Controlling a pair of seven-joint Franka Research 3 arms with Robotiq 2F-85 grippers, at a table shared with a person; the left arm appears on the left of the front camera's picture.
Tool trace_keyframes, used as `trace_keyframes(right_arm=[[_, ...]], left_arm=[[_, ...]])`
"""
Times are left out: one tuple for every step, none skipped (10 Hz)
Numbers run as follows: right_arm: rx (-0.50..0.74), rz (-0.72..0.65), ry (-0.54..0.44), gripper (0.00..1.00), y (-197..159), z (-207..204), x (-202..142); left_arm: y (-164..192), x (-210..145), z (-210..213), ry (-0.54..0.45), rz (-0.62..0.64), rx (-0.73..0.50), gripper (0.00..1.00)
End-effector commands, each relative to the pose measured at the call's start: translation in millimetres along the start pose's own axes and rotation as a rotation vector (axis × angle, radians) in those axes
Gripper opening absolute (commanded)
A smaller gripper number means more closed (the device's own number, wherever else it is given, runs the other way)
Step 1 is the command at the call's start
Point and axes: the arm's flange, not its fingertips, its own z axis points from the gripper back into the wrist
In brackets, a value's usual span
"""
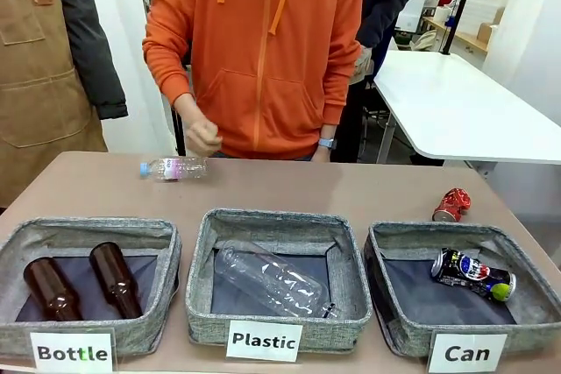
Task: Sort the can waste into the basket.
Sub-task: Pick up the can waste from the table and place it in the right Fabric basket.
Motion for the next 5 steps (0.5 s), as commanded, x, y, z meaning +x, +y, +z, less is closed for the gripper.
trace_keyframes(right_arm=[[-0.01,0.02,0.0,1.0,0.0,1.2,-0.1],[-0.01,0.02,0.0,1.0,0.0,1.2,-0.1],[-0.01,0.02,0.0,1.0,0.0,1.2,-0.1],[-0.01,0.02,0.0,1.0,0.0,1.2,-0.1],[-0.01,0.02,0.0,1.0,0.0,1.2,-0.1]], left_arm=[[9.8,-19.4,21.8,-0.056,-0.002,-0.051,1.0],[9.8,-19.4,21.8,-0.056,-0.002,-0.051,1.0],[9.8,-19.4,21.8,-0.056,-0.002,-0.051,1.0],[9.8,-19.4,21.8,-0.056,-0.002,-0.051,1.0],[9.8,-19.4,21.8,-0.056,-0.002,-0.051,1.0]])
